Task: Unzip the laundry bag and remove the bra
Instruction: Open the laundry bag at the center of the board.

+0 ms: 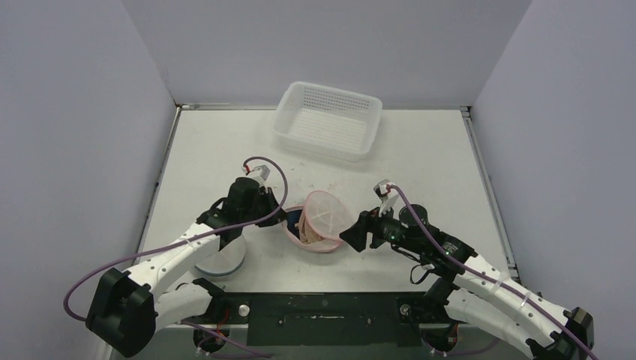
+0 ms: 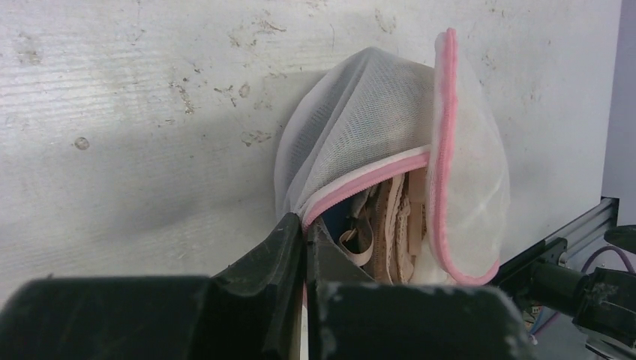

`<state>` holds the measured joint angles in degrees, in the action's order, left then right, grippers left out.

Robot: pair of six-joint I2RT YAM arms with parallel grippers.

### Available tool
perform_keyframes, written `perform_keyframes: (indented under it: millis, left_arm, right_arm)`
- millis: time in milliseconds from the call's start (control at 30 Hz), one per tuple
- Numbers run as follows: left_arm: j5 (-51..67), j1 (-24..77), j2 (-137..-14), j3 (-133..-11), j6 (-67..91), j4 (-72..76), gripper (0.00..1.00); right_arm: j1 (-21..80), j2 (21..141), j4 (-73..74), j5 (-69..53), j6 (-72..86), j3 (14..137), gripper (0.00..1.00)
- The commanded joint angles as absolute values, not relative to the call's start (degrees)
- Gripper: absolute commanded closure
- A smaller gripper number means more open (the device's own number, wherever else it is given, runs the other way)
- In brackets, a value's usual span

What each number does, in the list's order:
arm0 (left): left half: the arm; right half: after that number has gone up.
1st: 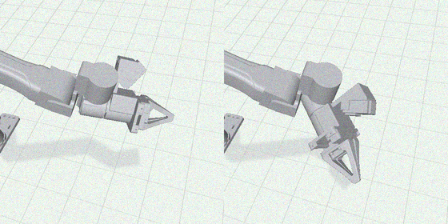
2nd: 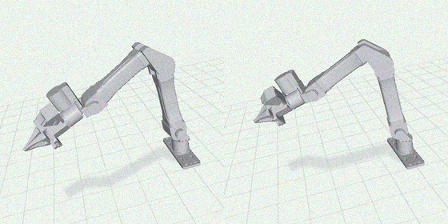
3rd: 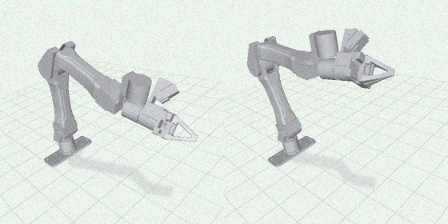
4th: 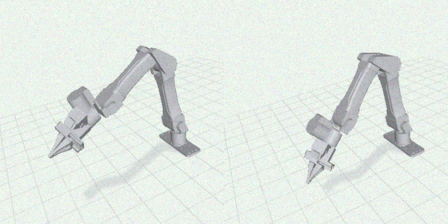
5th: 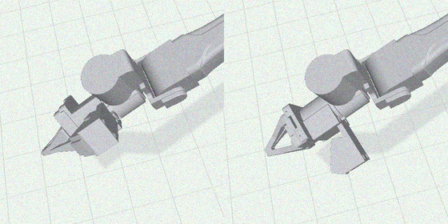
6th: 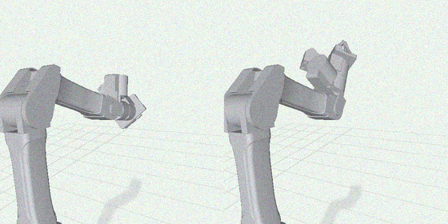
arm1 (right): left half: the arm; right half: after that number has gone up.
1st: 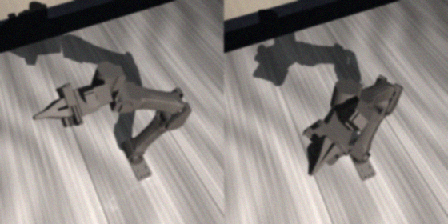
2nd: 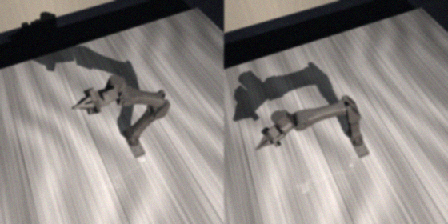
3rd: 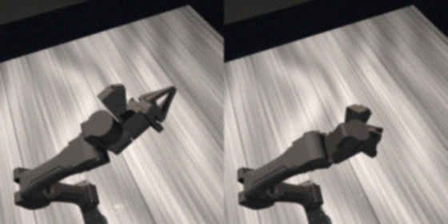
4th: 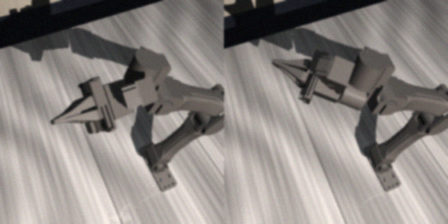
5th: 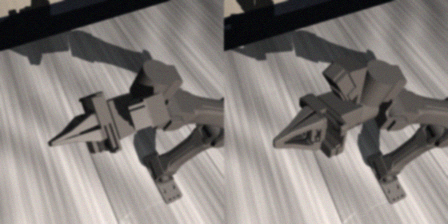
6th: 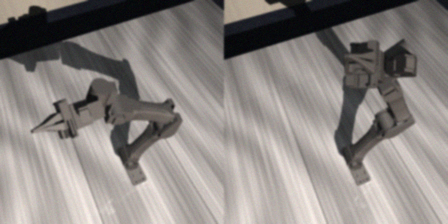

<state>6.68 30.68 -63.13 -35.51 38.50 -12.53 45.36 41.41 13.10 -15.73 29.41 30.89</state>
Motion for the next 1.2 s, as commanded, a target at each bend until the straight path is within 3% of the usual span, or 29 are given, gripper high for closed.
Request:
perform_keyframes:
  millis: [0,167,300,400,700,1167]
  left_arm:
    - [8.5,30.9,-58.7,-37.1,41.9,-8.2,1.00]
    - [-1.1,35.8,-49.7,-36.0,49.7,-10.1,1.00]
    - [-10.4,42.5,-48.6,-40.5,51.3,-17.2,1.00]
    - [-17.8,47.1,-49.8,-44.5,51.0,-21.6,1.00]
    - [-24.1,53.4,-51.3,-47.9,50.1,-22.9,1.00]
    - [-25.9,53.9,-48.4,-44.0,50.8,-27.1,1.00]
  right_arm:
    - [47.5,39.3,3.8,-10.3,31.6,30.1,0.31]
    - [57.6,45.0,5.6,10.8,29.5,34.9,0.30]
    - [68.4,53.0,7.6,29.4,27.9,40.9,0.28]
    - [72.5,57.3,7.1,36.5,28.2,43.9,0.27]
    - [71.6,66.6,0.6,39.6,30.5,45.7,0.27]
    - [57.4,68.5,2.2,27.7,39.2,44.1,0.26]
